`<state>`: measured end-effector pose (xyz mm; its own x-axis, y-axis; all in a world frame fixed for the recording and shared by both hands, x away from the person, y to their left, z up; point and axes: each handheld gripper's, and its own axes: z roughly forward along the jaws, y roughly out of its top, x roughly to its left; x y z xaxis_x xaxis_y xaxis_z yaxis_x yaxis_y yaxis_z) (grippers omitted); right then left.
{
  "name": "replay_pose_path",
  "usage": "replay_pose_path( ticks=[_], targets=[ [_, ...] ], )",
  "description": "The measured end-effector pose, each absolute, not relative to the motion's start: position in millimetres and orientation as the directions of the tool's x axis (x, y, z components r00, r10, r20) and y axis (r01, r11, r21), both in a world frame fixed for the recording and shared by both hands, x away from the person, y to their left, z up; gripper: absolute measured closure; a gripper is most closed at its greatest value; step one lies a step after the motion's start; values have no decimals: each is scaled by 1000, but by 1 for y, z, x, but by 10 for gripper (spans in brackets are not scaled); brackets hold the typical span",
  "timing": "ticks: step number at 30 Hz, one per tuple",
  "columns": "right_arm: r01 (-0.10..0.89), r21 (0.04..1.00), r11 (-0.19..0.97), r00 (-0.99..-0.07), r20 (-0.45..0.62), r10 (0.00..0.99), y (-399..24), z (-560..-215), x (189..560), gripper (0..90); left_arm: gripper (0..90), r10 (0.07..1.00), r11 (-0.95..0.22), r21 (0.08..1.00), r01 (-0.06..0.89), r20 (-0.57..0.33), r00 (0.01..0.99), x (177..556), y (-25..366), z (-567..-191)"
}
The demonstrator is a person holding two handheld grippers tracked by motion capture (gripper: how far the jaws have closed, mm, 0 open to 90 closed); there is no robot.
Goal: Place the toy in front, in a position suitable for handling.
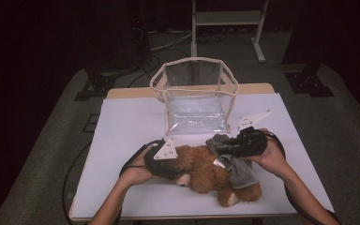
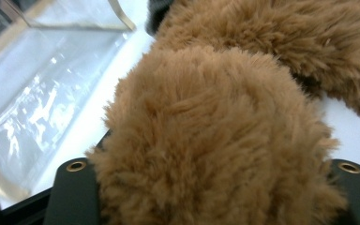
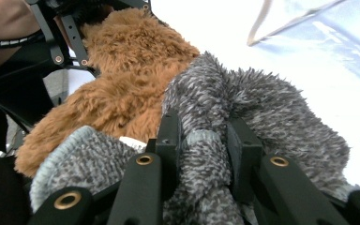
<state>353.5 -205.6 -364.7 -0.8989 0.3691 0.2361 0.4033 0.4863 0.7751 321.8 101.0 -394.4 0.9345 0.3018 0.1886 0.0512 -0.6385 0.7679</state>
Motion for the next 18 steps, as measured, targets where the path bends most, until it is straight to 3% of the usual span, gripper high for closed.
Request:
replay_pose_path(
  ticks=[9, 15, 18],
  targets=[
    [398, 779, 484, -893, 209, 399, -212, -345, 381, 694, 380, 345, -624, 781, -22, 301, 889, 352, 84, -375],
    [424, 778, 463, -878, 227, 422, -212, -345, 403, 693, 369, 381, -593, 805, 9, 271, 884, 361, 99, -379],
    [444, 766, 465, -872, 248, 423, -208, -351, 410, 694, 314, 363, -589, 808, 27, 235, 902, 360, 107, -382]
  ],
)
